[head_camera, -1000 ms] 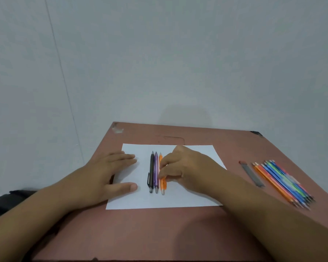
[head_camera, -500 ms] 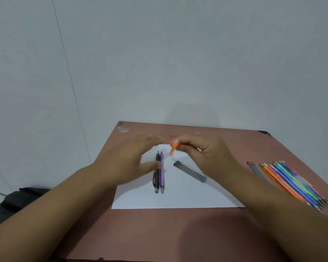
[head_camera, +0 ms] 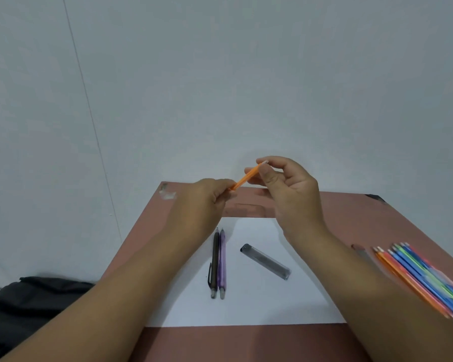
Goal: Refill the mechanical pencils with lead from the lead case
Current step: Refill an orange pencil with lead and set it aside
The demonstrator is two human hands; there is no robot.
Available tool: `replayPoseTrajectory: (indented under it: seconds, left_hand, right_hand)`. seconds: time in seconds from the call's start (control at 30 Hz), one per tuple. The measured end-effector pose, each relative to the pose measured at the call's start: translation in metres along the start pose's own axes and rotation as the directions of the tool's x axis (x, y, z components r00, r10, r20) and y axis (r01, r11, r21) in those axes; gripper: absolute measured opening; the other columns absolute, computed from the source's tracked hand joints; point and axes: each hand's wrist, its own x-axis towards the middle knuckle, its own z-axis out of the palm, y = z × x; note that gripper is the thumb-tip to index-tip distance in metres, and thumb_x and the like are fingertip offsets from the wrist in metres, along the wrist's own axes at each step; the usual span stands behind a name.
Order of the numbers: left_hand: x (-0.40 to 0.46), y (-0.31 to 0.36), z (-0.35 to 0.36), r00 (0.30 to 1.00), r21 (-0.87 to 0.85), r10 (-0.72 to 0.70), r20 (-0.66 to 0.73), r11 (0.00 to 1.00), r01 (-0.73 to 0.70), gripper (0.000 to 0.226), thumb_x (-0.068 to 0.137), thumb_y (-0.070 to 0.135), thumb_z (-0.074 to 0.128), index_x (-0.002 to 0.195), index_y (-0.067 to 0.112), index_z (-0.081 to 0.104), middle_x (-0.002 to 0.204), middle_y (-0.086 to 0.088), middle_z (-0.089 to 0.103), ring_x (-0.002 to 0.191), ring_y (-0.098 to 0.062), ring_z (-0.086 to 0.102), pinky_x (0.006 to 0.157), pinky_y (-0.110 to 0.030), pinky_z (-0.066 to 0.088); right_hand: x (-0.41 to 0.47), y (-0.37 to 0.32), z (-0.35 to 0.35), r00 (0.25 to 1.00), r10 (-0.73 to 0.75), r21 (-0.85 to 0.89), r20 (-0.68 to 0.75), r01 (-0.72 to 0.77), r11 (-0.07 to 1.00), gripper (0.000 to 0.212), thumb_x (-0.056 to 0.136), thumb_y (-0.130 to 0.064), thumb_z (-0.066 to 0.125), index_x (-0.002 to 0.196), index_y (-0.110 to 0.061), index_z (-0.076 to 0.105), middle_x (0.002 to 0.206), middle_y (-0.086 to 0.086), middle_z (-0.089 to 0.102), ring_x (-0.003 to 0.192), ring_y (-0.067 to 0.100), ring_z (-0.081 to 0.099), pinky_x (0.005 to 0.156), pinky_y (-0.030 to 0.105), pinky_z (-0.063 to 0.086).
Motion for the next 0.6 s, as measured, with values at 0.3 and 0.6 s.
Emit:
replayPoseTrajectory:
  seconds: [0.3, 0.6]
  left_hand:
    - [-0.001, -0.022, -0.006, 0.997, 0.153, 0.072, 0.031, 0.985, -0.075, 0.014, 0.099, 0.018, 0.060, 0.098, 0.023, 0.073, 0.066, 0.008, 0.053, 0.061, -0.013, 0.049, 0.057, -0.038, 0.046]
    - [0.000, -0.047, -0.010, 0.993, 0.108, -0.112, 0.038, 0.988, 0.107, 0.018, 0.097, 0.019, 0.060, 0.100, 0.029, 0.075, 0.078, 0.003, 0.069, 0.078, -0.018, 0.063, 0.074, -0.038, 0.049]
  right_hand:
    - [0.002, 0.018, -0.003, 0.998, -0.045, -0.059, -0.039, 0.043, 0.997, 0.012, 0.092, -0.014, 0.074, 0.094, -0.023, 0.082, 0.091, 0.000, 0.074, 0.078, 0.015, 0.064, 0.080, 0.030, 0.056]
    - [0.022, 0.032, -0.035, 0.995, 0.093, -0.391, 0.031, -0.073, 0.918, 0.009, 0.091, -0.025, 0.074, 0.093, -0.030, 0.081, 0.093, -0.018, 0.075, 0.084, -0.006, 0.067, 0.081, 0.019, 0.051]
